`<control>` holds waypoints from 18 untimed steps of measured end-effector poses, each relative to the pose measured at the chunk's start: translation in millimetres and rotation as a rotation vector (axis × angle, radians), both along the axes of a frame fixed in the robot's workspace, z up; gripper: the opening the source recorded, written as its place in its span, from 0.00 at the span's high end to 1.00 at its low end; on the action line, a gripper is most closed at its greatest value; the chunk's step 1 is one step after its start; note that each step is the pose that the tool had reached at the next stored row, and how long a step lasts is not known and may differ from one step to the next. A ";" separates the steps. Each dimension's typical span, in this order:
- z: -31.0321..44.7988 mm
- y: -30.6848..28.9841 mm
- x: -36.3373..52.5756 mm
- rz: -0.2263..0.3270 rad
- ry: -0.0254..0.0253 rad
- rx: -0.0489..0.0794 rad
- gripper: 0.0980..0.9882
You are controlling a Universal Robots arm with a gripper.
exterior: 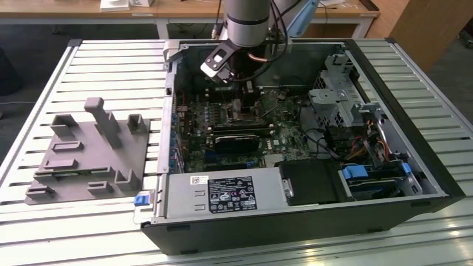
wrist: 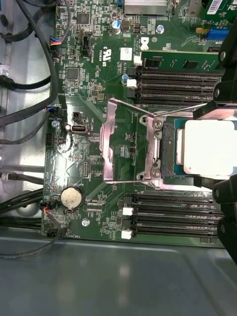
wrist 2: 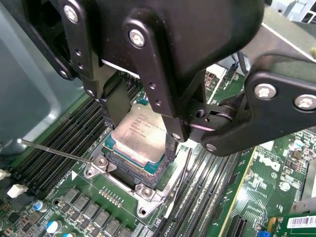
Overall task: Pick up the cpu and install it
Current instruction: 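Place the cpu into insertion slot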
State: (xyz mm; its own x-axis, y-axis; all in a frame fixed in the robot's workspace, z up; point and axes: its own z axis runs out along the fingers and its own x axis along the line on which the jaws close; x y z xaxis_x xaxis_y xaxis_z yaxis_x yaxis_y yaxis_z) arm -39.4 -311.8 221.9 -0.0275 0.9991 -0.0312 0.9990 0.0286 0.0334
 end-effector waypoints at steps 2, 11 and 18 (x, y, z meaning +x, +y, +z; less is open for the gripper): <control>-1.5 0.0 0.0 0.000 0.0000 0.000 0.52; -8.1 0.0 0.0 0.000 0.0000 -0.001 0.52; -14.4 0.1 0.0 0.000 -0.0001 -0.003 0.52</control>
State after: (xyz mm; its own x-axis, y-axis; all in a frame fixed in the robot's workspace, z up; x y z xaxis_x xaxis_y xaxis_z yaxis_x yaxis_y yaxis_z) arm -39.4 -311.7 207.5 -0.0271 0.9990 -0.0341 0.9990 0.0282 0.0334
